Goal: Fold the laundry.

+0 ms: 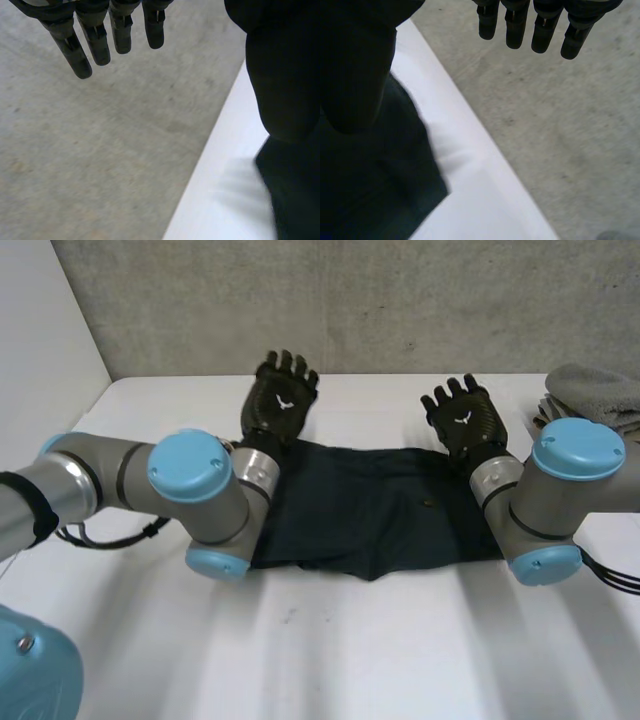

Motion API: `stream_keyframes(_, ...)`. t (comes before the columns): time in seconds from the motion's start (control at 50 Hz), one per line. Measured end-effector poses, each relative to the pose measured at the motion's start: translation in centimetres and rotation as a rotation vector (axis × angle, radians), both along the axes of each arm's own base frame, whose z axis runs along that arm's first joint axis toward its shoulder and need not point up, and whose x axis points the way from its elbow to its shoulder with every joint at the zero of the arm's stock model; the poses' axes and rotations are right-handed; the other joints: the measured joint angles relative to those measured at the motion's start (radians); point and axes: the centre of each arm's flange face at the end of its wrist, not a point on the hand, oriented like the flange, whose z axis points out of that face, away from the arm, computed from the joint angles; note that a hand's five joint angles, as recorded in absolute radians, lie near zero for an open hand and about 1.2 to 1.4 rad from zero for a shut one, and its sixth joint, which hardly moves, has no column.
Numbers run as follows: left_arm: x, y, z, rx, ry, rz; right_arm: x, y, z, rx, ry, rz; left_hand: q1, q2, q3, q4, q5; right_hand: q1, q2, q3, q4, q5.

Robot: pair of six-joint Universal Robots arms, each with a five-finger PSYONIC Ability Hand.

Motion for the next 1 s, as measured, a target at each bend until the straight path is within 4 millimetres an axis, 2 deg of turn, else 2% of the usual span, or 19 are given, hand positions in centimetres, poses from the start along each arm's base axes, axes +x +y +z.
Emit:
stream_keyframes(0.04,-0.1,1.2,0.2,0.027,0.016,-0.021,-0.5,0.7,0.3,0.047,-0.007,0.004,0.000,0.000,0.000,0.000,0.000,0.000,0.000,0.000,0.000,0.000)
stream_keyframes(0.06,-0.1,1.2,0.2,0.027,0.016,-0.021,-0.5,0.7,0.3,0.047,-0.007,0.004,0.000,0.000,0.000,0.000,0.000,0.000,0.000,0.000,0.000,0.000)
stream_keyframes(0.1,0.3,3.5,0.9,0.080,0.051,-0.051,-1.9,2.1,1.3,0.155,-0.024,-0.001,0.000,0.000,0.000,0.000,0.000,0.000,0.000,0.000,0.000,0.000)
stream_keyframes(0.2,1.5,6.5,1.9,0.166,0.117,-0.082,-4.4,4.0,2.4,0.335,-0.041,-0.026,0.000,0.000,0.000,0.000,0.000,0.000,0.000,0.000,0.000,0.000)
stream_keyframes(0.32,2.7,8.6,2.4,0.250,0.193,-0.101,-6.6,5.2,1.7,0.476,-0.040,-0.061,0.000,0.000,0.000,0.000,0.000,0.004,0.004,0.010,0.009,0.008)
stream_keyframes(0.38,3.4,9.5,2.2,0.305,0.235,-0.107,-7.4,5.3,0.7,0.520,-0.036,-0.071,0.000,0.000,0.000,0.000,0.000,0.115,0.129,0.135,0.134,0.134)
stream_keyframes(0.42,3.6,9.7,2.0,0.323,0.247,-0.107,-7.6,5.3,0.0,0.532,-0.032,-0.073,0.000,0.000,0.000,0.000,0.000,0.295,0.300,0.309,0.307,0.293)
stream_keyframes(0.5,3.8,9.8,1.8,0.340,0.256,-0.104,-7.8,4.8,-1.2,0.538,-0.023,-0.078,0.000,0.000,0.000,0.000,0.000,0.768,0.830,0.822,0.806,0.795)
stream_keyframes(0.56,4.0,9.7,2.0,0.338,0.260,-0.100,-8.6,3.8,-1.6,0.510,-0.019,-0.112,0.000,0.000,0.000,0.000,0.000,0.915,0.964,0.965,0.968,0.954)
stream_keyframes(0.64,4.1,9.7,2.6,0.324,0.268,-0.099,-10.1,2.6,-0.9,0.448,-0.006,-0.170,0.000,0.000,0.000,0.000,0.000,0.915,0.964,0.972,0.979,0.956)
stream_keyframes(0.76,4.6,10.0,4.2,0.294,0.288,-0.101,-12.3,2.0,1.8,0.312,0.084,-0.243,0.000,0.000,0.000,0.000,0.000,0.915,0.964,0.973,0.981,0.956)
stream_keyframes(0.86,5.4,10.2,5.2,0.278,0.301,-0.092,-12.4,2.4,2.8,0.256,0.156,-0.232,0.000,0.000,0.000,0.000,0.000,0.896,0.905,0.907,0.906,0.905)
stream_keyframes(0.9,5.9,10.2,5.4,0.280,0.311,-0.085,-11.4,3.2,2.7,0.256,0.159,-0.173,0.000,0.000,0.000,0.000,0.000,0.468,0.468,0.481,0.497,0.488)
stream_keyframes(1.0,6.4,10.3,5.6,0.310,0.355,-0.086,-8.6,5.3,1.9,0.314,0.098,-0.011,0.000,0.000,0.000,0.000,0.000,0.182,0.189,0.195,0.181,0.156)
